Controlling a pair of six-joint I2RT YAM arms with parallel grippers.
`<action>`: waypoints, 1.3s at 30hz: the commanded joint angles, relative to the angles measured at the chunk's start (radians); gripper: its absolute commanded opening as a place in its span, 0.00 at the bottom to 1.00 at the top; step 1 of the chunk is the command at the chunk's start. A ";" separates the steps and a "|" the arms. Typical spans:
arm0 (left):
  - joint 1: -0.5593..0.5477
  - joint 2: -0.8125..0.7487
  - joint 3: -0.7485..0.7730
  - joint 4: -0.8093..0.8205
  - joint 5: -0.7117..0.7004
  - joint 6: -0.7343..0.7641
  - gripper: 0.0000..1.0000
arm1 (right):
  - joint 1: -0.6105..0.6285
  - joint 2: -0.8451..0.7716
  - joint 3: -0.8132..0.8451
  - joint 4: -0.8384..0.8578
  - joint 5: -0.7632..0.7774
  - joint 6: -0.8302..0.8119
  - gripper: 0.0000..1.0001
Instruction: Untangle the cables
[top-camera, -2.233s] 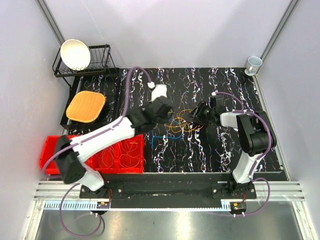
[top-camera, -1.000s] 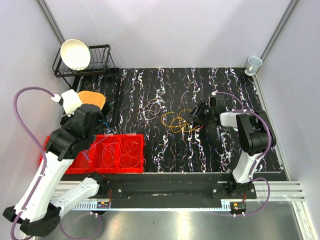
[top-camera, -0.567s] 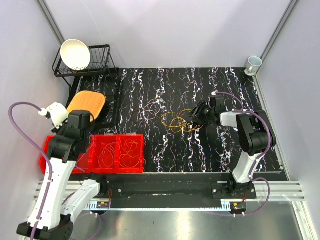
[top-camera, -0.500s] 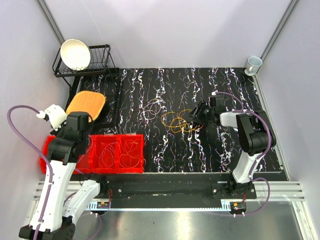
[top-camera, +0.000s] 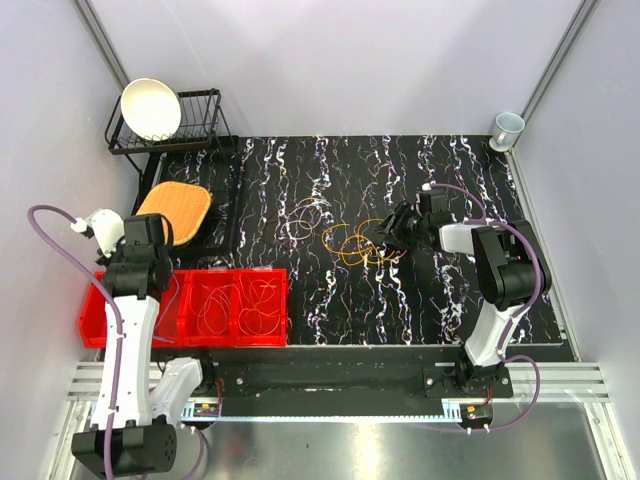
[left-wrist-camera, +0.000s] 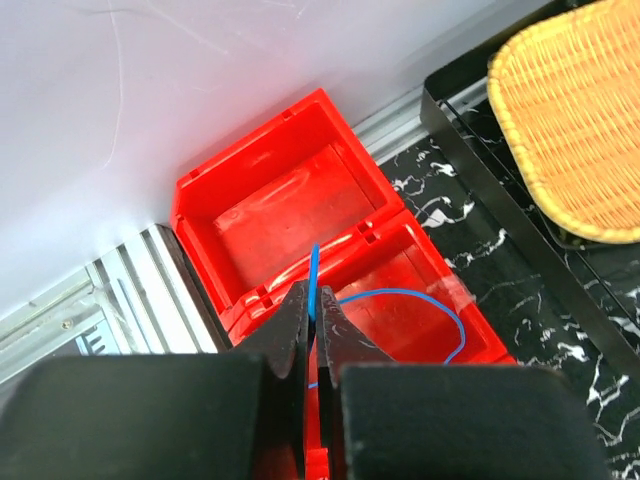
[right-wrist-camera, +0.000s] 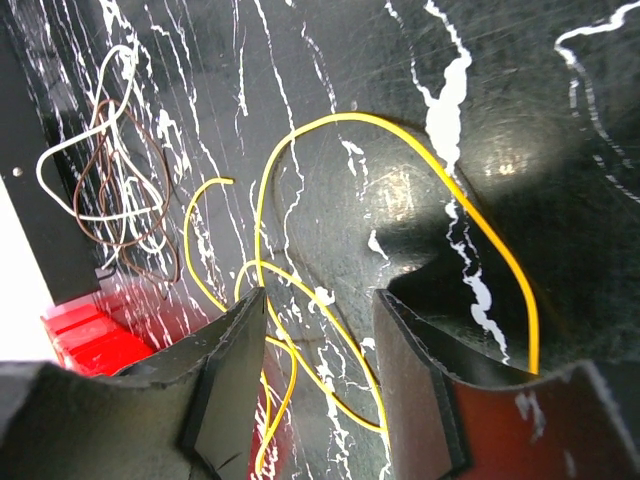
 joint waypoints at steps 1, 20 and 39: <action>0.042 0.005 -0.014 0.099 0.094 0.051 0.00 | 0.009 0.011 0.030 0.004 -0.032 0.001 0.53; 0.065 0.064 -0.071 0.242 0.206 0.128 0.06 | 0.009 0.049 0.038 0.026 -0.074 0.024 0.53; 0.077 0.023 -0.060 0.174 0.143 0.064 0.78 | 0.011 0.103 0.051 0.050 -0.119 0.052 0.53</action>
